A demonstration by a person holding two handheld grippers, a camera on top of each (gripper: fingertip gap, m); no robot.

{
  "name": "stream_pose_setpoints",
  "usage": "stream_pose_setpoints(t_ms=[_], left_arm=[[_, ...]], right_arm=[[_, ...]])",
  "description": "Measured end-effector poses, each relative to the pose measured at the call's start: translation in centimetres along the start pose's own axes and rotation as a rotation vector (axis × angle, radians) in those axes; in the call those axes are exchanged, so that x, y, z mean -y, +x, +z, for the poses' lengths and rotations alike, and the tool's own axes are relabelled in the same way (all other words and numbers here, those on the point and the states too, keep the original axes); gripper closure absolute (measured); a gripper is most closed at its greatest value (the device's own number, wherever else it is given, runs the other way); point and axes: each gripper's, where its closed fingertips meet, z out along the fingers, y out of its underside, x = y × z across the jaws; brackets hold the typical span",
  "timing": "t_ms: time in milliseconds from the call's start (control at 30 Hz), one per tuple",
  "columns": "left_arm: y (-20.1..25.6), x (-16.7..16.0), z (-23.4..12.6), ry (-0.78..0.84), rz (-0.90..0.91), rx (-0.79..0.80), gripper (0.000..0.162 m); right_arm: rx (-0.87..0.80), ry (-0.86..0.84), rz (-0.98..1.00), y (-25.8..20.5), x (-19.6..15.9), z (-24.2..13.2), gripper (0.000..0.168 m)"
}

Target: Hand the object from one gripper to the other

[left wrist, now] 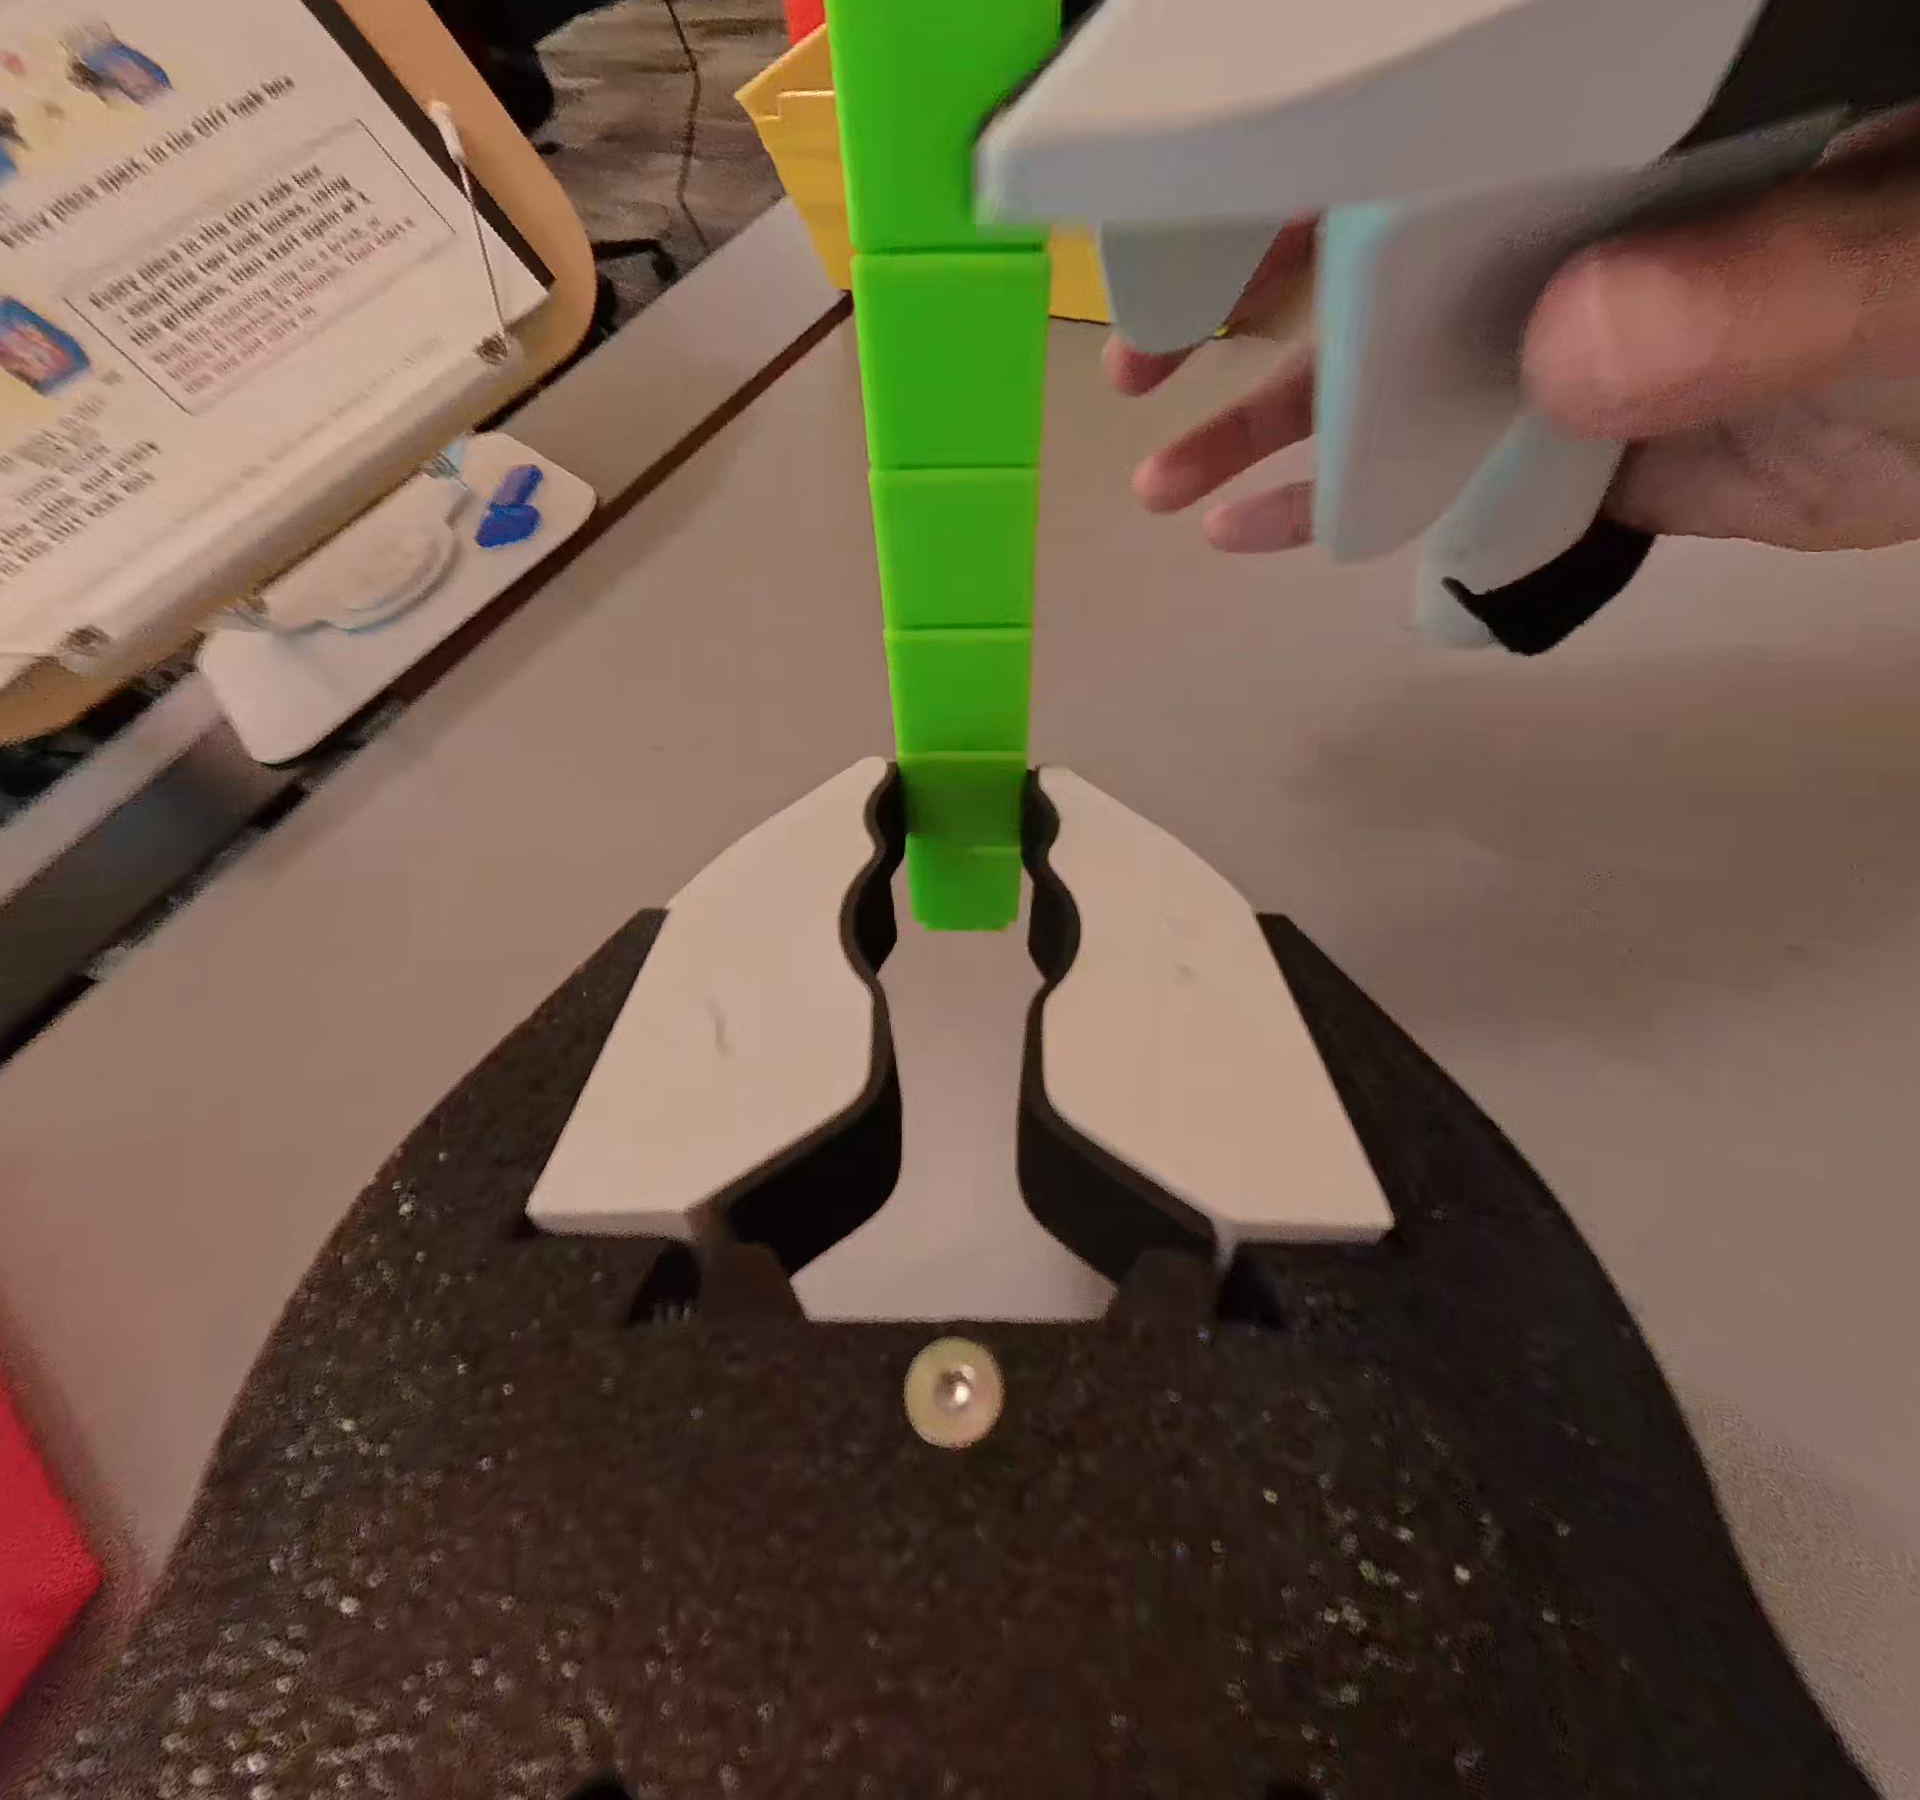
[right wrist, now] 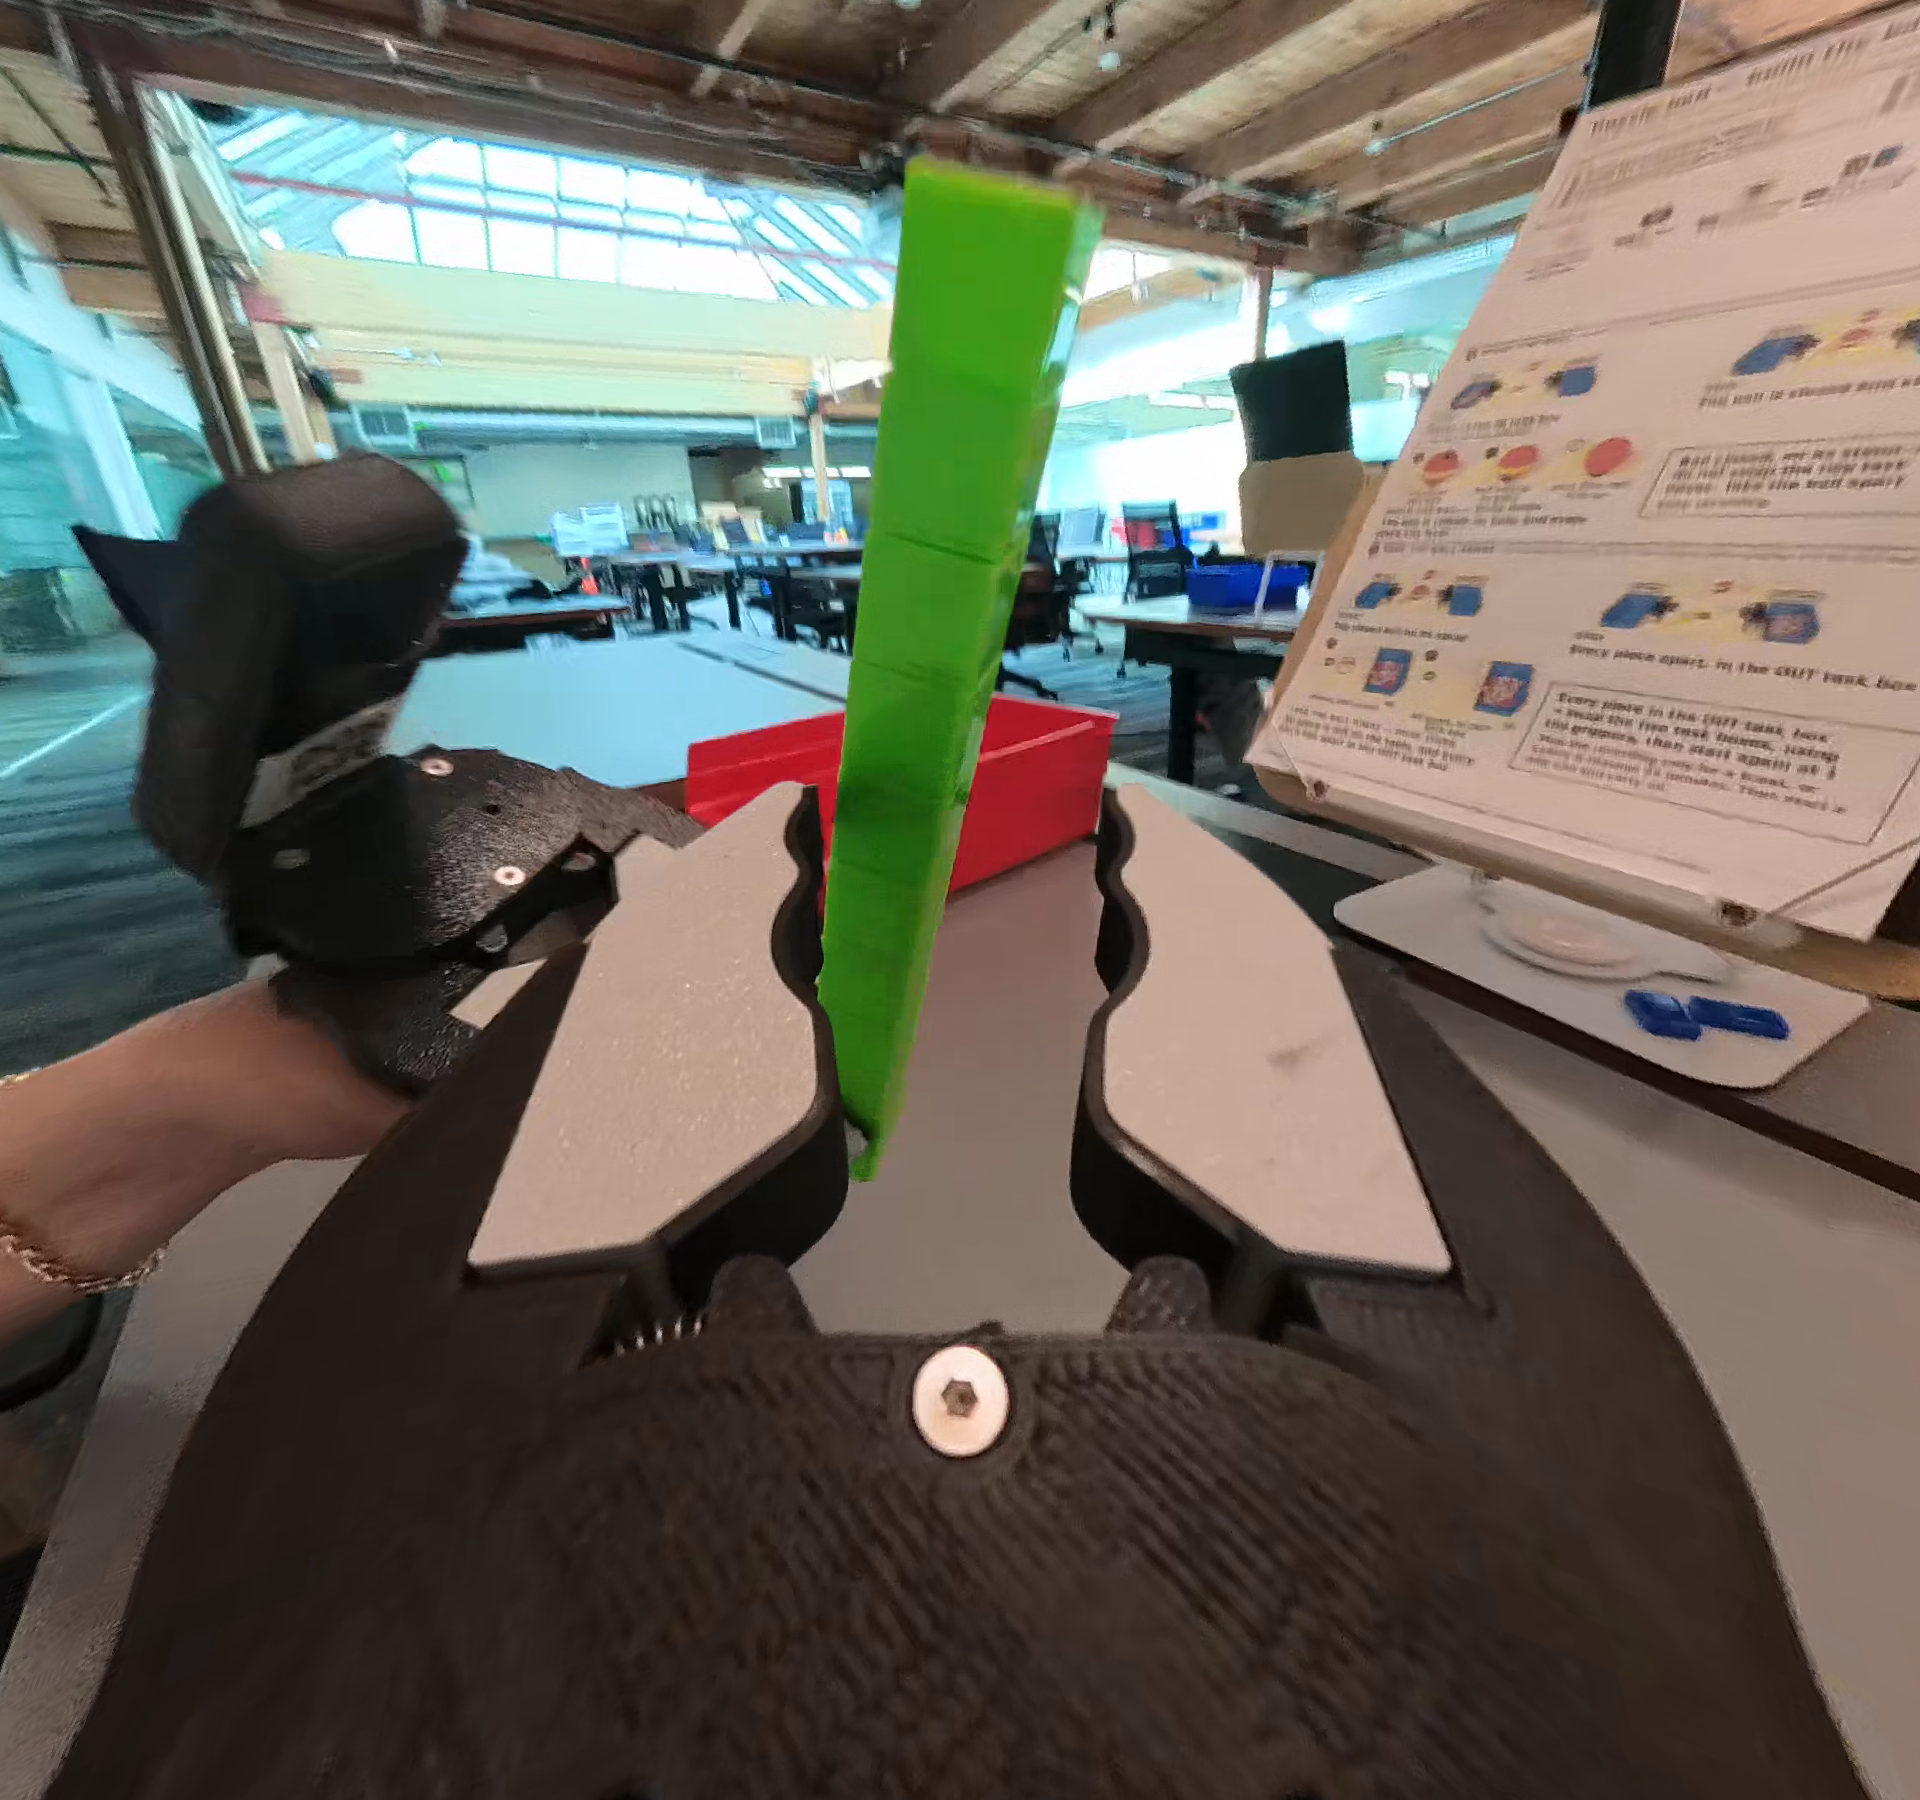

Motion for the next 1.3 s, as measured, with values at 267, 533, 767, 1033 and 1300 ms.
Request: stream_pose_setpoints(t_ms=[267, 533, 767, 1033, 1300], left_arm=[[-0.2, 0.8, 0.1, 0.069, 0.162, 0.099, 0.139], [3.3, 3.7, -3.3, 0.382, -0.020, -0.409, 0.105], [4.5, 6.1, -4.2, 0.604, -0.295, -0.609, 0.110], [3.5, 7.5, -5.0, 0.831, -0.523, -0.643, 0.134], [2.9, 6.9, -4.7, 0.770, -0.386, -0.551, 0.140]], right_arm=[[0.093, -0.078, 0.049, -0.6, -1.2, 0.0, 0.144], [0.466, 0.137, 0.226, -2.7, 2.4, -2.4, 0.145], [0.573, 0.309, 0.255, -3.6, 3.1, -3.3, 0.145], [0.555, 0.346, 0.237, -4.3, 2.6, -2.8, 0.145], [0.543, 0.231, 0.239, -3.5, 0.8, -2.5, 0.144]])
